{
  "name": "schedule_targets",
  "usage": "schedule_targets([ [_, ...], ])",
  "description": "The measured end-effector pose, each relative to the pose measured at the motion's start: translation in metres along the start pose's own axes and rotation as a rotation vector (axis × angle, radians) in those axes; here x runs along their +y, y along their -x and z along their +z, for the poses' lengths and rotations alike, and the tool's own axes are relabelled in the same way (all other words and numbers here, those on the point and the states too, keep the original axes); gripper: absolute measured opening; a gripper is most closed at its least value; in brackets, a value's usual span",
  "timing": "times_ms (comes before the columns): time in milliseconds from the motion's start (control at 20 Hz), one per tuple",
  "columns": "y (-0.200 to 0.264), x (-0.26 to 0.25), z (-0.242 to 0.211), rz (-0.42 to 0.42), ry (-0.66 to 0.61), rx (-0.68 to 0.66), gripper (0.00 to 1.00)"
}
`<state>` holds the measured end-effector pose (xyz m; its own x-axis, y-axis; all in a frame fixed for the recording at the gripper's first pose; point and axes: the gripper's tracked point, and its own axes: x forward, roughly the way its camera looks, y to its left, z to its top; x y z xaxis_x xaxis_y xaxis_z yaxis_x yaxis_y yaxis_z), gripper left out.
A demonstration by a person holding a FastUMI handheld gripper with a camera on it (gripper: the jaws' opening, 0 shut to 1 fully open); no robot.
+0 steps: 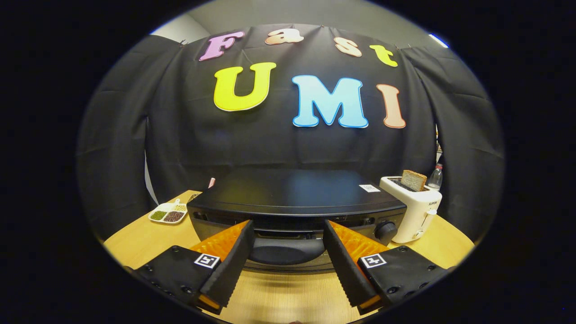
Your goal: Open the toaster oven, put the food inside, and close the toaster oven door.
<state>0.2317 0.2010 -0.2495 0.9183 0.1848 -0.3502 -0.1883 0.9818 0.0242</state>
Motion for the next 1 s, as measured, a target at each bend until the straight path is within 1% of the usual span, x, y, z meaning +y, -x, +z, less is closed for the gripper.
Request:
schedule_targets([
  [350,0.034,0.002,-0.027,0.005,-0.001,0.027,0.98],
  [600,0.054,0.004,-0.063,0.009,-0.012,0.112,0.98],
  [850,0.068,0.005,-0.091,-0.007,-0.021,0.177,0.97],
  [1000,0.074,0.006,-0.11,-0.006,-0.042,0.25,0.96],
])
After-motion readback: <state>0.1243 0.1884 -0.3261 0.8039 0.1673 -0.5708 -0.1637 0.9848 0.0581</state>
